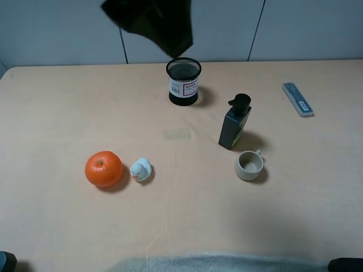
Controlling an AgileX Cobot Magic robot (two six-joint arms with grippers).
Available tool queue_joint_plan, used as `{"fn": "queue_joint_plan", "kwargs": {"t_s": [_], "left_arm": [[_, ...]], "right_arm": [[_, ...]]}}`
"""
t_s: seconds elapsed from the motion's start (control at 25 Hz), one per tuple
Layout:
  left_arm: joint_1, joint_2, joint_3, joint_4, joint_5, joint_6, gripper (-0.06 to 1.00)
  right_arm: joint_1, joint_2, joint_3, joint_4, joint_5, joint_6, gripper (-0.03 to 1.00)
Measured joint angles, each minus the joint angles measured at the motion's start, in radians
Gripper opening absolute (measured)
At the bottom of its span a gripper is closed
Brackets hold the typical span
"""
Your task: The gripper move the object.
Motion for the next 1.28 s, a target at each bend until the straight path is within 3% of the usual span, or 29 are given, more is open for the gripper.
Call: {"fn": "queue_joint_plan", "kwargs": {"t_s": [0.52, 1.0, 1.12, 1.28], "left_arm": [[0.0, -0.445, 0.344, 0.064, 0.001, 0.0, 0.73], [0.002, -0.76, 0.52, 0.115, 0.001, -0.018, 0.76], [0.047, -0.819, 0.54, 0.142, 0.001, -0.026, 0.79], [0.189, -0.879, 0.577, 0.15, 0.001, -0.027, 0.81]], "right_arm": [[0.0, 0.0, 0.0, 0.0, 0.0, 0.0, 0.69], [0.0, 0.0, 0.0, 0.0, 0.0, 0.0, 0.69], [0.0, 0.0, 0.0, 0.0, 0.0, 0.0, 0.69], [0.0, 0.0, 0.0, 0.0, 0.0, 0.0, 0.69]]}}
